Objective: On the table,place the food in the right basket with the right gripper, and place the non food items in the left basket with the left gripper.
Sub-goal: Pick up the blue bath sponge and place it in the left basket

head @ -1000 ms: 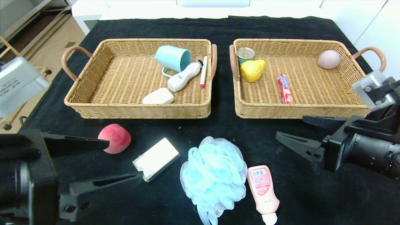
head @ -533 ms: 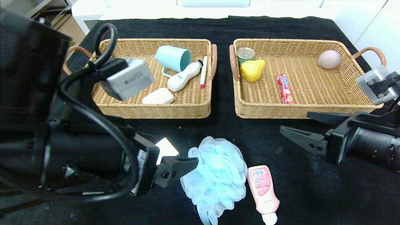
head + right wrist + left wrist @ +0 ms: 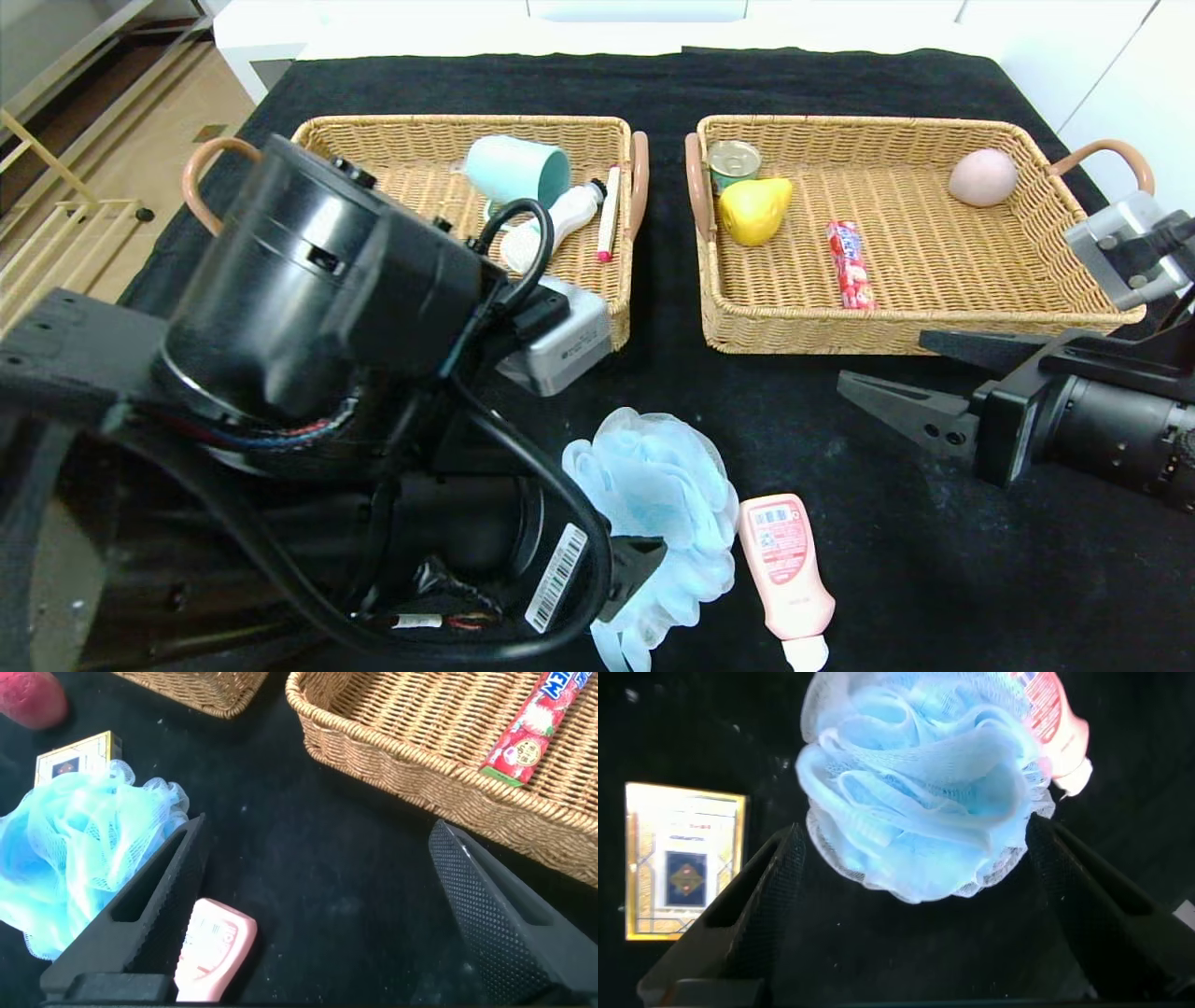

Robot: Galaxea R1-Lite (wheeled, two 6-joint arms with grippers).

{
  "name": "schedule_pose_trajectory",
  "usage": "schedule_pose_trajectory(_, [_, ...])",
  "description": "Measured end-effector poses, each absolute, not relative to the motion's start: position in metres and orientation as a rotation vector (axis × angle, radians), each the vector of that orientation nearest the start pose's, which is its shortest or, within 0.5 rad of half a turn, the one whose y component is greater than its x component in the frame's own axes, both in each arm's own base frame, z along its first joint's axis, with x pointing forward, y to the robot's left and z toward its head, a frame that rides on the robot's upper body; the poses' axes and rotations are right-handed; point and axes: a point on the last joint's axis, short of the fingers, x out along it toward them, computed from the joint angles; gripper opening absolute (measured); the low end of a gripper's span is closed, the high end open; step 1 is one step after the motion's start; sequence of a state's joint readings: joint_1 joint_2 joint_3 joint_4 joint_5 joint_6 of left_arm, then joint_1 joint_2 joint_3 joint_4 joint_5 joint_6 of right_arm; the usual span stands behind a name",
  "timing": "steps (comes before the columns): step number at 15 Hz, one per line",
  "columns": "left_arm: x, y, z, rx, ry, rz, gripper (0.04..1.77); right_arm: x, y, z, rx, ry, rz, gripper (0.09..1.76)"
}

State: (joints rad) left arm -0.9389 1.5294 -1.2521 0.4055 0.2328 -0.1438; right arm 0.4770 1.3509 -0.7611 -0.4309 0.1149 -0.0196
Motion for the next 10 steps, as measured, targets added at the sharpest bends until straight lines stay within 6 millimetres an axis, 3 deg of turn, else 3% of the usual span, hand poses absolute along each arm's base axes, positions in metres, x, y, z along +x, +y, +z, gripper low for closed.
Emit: schedule_pose_trajectory(10, [0.174, -0.227, 0.232, 0.27, 0.664, -0.618, 1.72, 0.2, 0.1, 0.244, -0.045, 0.143, 0.566, 1.71])
